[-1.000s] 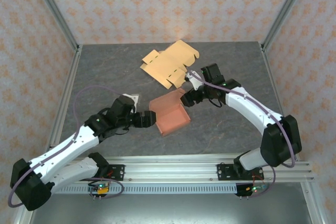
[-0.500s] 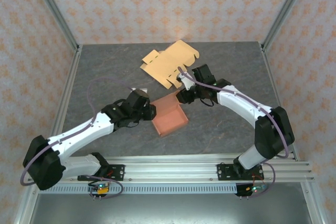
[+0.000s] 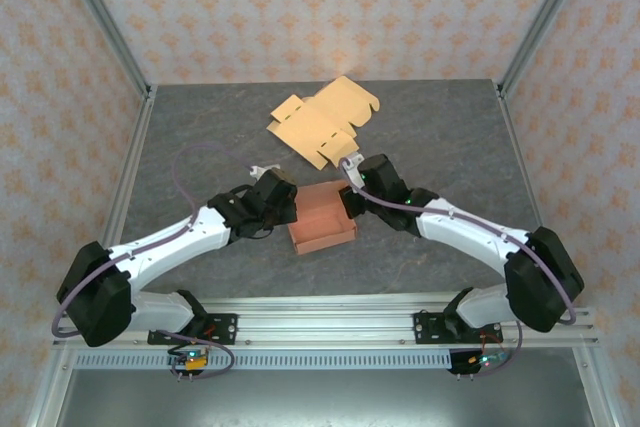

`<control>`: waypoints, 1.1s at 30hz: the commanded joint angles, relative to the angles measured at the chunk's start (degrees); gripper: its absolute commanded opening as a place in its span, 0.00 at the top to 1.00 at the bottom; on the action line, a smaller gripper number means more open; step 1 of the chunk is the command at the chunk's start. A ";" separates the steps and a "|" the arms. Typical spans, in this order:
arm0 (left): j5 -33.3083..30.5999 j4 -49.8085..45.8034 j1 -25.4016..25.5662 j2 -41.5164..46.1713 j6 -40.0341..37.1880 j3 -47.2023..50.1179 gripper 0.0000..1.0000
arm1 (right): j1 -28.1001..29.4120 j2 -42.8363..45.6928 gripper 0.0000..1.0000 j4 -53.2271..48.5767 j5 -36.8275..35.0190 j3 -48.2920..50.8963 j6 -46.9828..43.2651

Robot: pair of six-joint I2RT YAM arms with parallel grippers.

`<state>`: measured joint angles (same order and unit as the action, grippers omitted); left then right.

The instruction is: Fold the paper box

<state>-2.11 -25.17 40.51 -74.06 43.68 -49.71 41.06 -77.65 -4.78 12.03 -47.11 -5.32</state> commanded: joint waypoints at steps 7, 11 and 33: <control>-6.39 3.33 0.59 1.43 7.73 -4.15 0.93 | 4.37 2.52 0.96 21.80 -8.94 6.66 3.68; -4.80 5.67 0.61 0.63 9.83 -3.54 0.93 | 5.01 2.47 0.96 24.55 -11.16 8.27 4.38; -26.79 12.31 12.14 -3.98 20.65 9.62 1.00 | 6.50 8.48 0.55 13.37 -9.95 9.68 4.93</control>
<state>-20.84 -8.12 51.13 -76.73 62.43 -39.33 47.35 -72.44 12.73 -0.34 -36.86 -0.78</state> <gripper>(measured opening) 0.057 0.431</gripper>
